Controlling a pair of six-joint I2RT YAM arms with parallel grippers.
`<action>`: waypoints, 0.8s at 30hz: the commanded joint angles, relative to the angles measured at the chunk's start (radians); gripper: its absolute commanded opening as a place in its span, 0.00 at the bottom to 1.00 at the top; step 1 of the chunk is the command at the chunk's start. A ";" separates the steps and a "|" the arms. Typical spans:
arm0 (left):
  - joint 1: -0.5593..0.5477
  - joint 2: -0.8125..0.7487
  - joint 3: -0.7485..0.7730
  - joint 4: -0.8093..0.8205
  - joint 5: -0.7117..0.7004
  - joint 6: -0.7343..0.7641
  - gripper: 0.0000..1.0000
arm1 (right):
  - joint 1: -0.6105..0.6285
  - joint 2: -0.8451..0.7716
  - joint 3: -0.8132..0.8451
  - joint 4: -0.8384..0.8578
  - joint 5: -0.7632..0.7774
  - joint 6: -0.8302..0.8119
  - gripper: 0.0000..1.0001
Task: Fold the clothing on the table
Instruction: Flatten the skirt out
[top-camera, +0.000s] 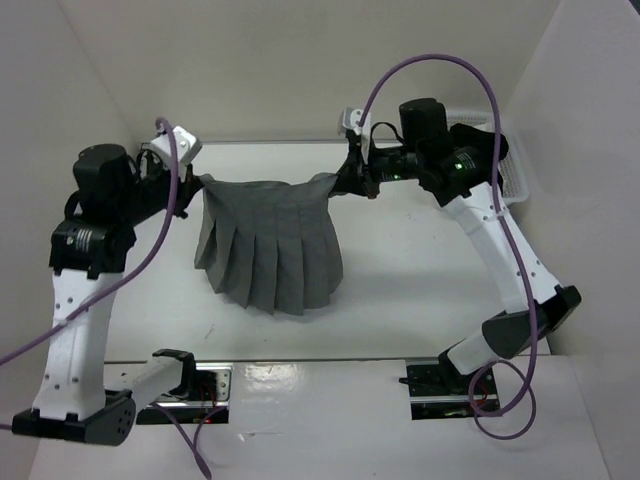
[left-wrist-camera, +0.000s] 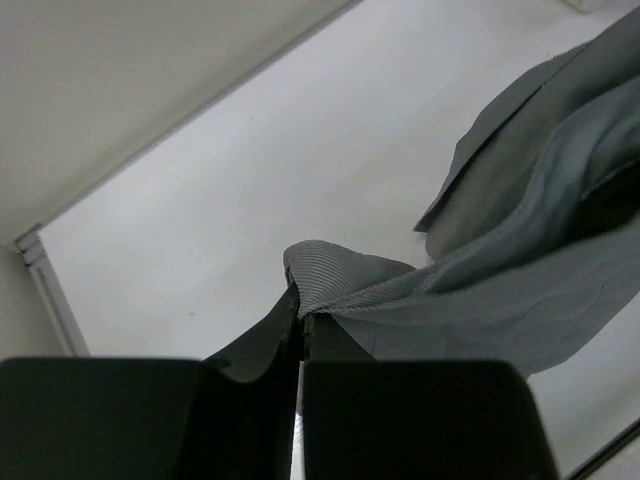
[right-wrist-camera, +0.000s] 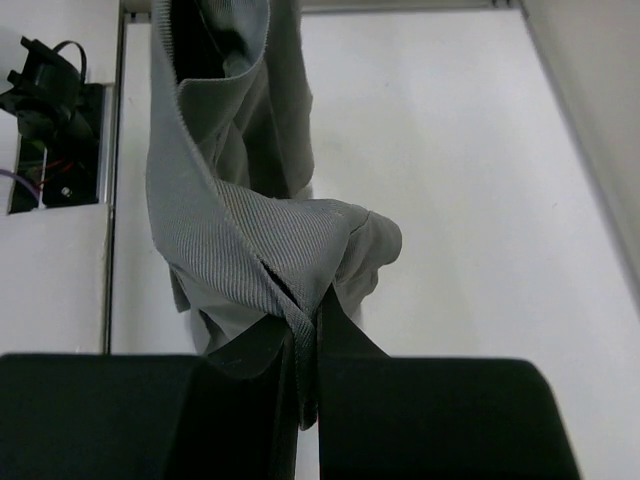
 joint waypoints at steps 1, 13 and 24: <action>0.010 0.112 -0.008 0.055 0.046 -0.006 0.02 | -0.007 0.078 -0.037 0.022 -0.010 0.030 0.00; 0.011 0.624 0.189 0.198 -0.161 -0.040 0.00 | -0.074 0.522 0.169 0.078 0.242 0.099 0.00; 0.082 0.919 0.396 0.278 -0.267 -0.139 0.01 | -0.149 0.769 0.418 0.132 0.626 0.252 0.09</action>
